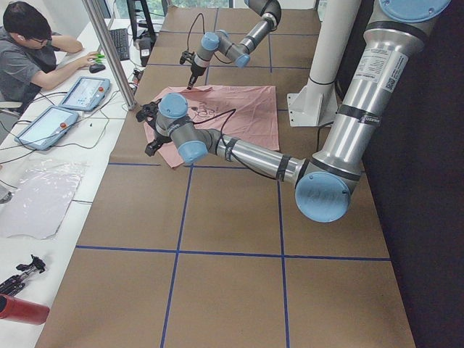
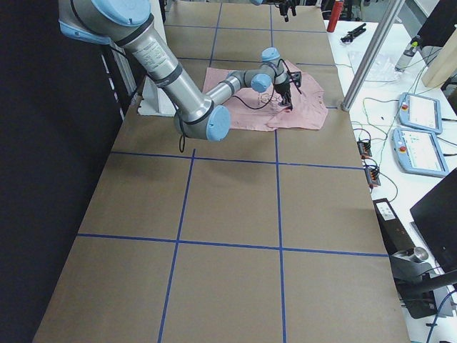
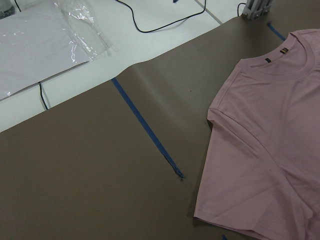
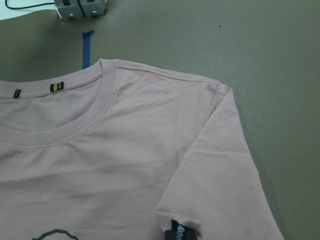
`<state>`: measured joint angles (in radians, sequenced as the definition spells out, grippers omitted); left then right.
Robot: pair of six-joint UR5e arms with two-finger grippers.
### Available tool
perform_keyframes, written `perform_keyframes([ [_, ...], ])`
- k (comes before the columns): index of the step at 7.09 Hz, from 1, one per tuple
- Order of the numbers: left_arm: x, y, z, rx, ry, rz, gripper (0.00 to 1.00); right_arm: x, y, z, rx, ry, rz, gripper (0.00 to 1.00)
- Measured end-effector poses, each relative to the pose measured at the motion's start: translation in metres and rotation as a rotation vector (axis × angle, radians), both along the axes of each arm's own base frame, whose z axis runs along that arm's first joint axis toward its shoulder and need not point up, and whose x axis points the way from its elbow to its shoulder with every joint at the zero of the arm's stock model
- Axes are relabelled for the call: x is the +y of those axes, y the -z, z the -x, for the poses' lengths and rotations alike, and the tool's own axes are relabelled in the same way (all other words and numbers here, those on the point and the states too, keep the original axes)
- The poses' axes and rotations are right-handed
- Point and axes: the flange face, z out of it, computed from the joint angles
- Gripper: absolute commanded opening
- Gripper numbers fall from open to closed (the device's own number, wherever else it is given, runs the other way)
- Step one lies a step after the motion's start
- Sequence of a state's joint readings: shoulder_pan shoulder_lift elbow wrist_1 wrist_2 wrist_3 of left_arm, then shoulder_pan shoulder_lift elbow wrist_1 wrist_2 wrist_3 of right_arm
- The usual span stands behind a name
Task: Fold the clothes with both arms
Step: 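Tuck the sleeve under the shirt body with the right gripper, then withdraw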
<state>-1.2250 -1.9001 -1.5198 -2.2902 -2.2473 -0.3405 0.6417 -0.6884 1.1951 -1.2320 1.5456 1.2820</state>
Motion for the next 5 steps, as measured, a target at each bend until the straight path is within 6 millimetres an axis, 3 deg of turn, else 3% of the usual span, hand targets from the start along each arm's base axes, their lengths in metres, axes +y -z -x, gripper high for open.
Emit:
perform_keyframes([
  [2,0.0,-0.003,-0.003,-0.003,-0.002,0.006,1.0,-0.005,0.001,0.002,0.02,0.004,-0.004,1.0],
  [3,-0.001,-0.006,-0.009,-0.009,0.006,0.021,1.0,-0.02,0.012,-0.013,0.012,0.046,0.019,1.0],
  [4,-0.001,-0.01,-0.024,-0.009,0.036,0.066,0.96,-0.039,0.02,-0.038,0.004,0.105,0.046,1.0],
  [5,0.001,-0.01,-0.049,0.01,0.078,0.135,0.8,-0.063,0.021,-0.074,0.0,0.175,0.05,1.0],
])
